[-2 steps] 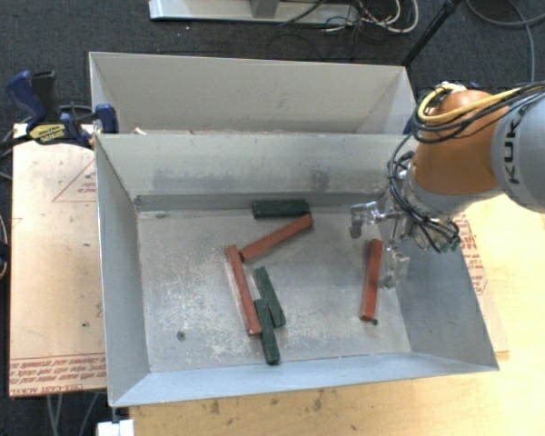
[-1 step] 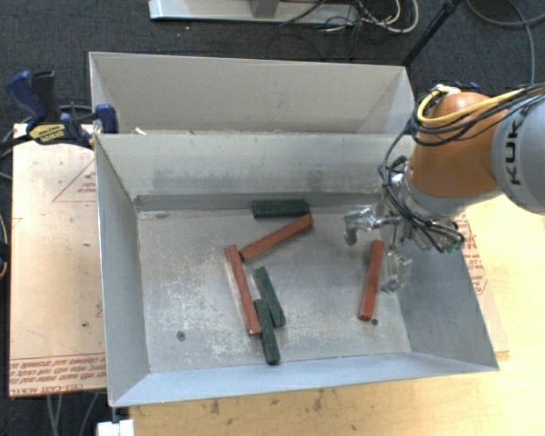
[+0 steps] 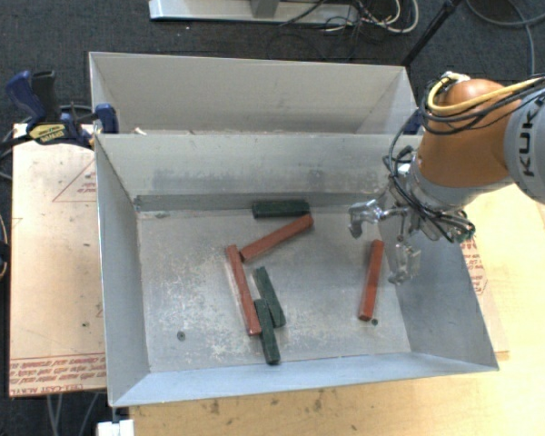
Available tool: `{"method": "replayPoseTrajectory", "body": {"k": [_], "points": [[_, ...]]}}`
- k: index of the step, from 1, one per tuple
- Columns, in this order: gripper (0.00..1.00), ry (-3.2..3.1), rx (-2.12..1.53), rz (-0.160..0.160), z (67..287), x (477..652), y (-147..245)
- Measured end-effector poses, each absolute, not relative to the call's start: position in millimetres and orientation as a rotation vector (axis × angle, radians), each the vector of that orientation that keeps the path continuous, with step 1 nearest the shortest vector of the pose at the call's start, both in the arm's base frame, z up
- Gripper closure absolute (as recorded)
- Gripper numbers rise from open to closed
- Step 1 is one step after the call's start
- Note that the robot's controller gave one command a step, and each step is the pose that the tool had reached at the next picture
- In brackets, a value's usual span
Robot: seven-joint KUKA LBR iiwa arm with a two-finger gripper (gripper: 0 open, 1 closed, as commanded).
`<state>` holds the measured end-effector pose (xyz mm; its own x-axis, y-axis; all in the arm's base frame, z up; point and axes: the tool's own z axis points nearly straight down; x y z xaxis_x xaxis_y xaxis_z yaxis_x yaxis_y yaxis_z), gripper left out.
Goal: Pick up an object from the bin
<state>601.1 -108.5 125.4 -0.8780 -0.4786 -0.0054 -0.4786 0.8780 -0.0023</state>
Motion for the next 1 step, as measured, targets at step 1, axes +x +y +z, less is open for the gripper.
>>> {"method": "replayPoseTrajectory", "body": {"k": [1], "points": [[0.0, 2.908, -1.18, 0.0, 84.5, 602.9, -103.4]]}}
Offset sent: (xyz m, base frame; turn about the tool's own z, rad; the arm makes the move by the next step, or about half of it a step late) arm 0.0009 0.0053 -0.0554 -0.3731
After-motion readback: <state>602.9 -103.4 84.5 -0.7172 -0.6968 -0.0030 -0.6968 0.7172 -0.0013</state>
